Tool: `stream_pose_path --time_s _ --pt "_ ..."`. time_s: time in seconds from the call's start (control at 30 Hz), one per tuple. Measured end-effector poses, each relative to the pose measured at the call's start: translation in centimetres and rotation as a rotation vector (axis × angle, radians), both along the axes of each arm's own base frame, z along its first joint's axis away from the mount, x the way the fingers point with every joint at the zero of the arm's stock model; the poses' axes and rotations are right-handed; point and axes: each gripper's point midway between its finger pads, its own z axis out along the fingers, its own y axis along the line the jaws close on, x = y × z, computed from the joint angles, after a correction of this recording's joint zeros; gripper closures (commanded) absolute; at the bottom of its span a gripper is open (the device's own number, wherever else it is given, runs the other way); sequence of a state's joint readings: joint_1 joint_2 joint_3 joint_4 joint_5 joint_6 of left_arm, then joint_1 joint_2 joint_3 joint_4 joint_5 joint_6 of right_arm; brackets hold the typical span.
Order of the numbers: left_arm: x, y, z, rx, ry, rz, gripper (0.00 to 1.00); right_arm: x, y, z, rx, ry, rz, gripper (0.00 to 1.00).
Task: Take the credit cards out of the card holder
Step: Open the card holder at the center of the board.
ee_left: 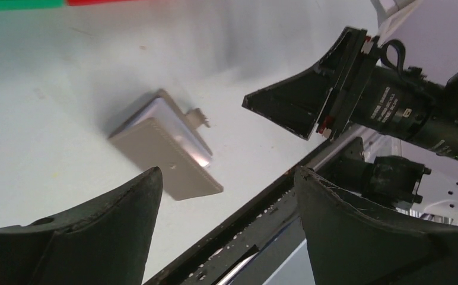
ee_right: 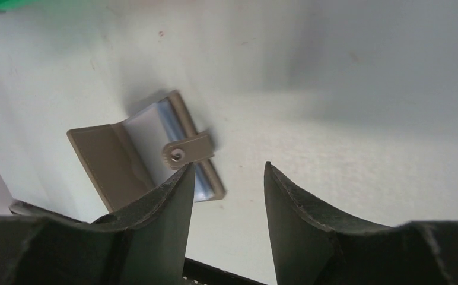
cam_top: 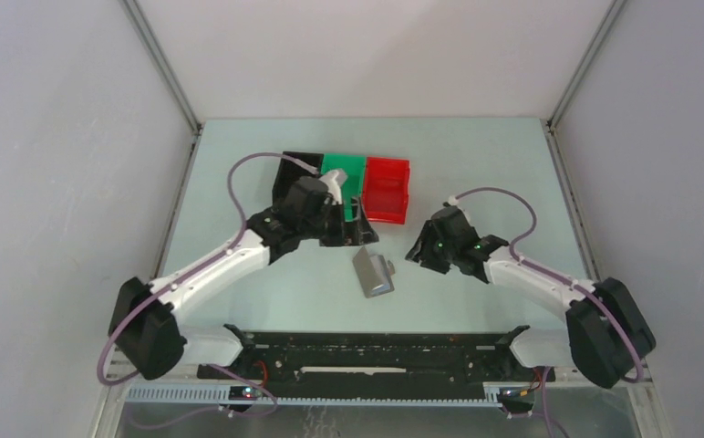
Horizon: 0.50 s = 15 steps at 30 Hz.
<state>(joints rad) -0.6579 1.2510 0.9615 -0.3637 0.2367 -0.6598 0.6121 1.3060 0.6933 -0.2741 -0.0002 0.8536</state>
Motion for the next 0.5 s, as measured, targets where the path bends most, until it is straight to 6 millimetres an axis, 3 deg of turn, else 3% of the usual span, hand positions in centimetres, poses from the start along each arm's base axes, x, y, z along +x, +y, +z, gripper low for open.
stream_pose_path --time_s 0.13,0.27,0.4,0.5 --pt "-0.1 -3.3 -1.0 -0.012 0.036 -0.06 0.13 0.0 -2.9 0.4 0.01 -0.012 -0.084 0.44" --pt "1.2 -5.7 -2.3 -0.012 0.07 -0.078 0.12 -0.1 -5.2 1.1 0.021 -0.036 -0.149 0.44" --pt "2.4 -7.7 -3.7 -0.002 0.1 -0.096 0.12 -0.7 -6.6 1.0 0.001 -0.033 -0.177 0.44" --pt "2.3 -9.2 -4.9 0.006 0.125 -0.128 0.13 -1.2 -6.9 0.6 -0.009 -0.019 -0.177 0.44"
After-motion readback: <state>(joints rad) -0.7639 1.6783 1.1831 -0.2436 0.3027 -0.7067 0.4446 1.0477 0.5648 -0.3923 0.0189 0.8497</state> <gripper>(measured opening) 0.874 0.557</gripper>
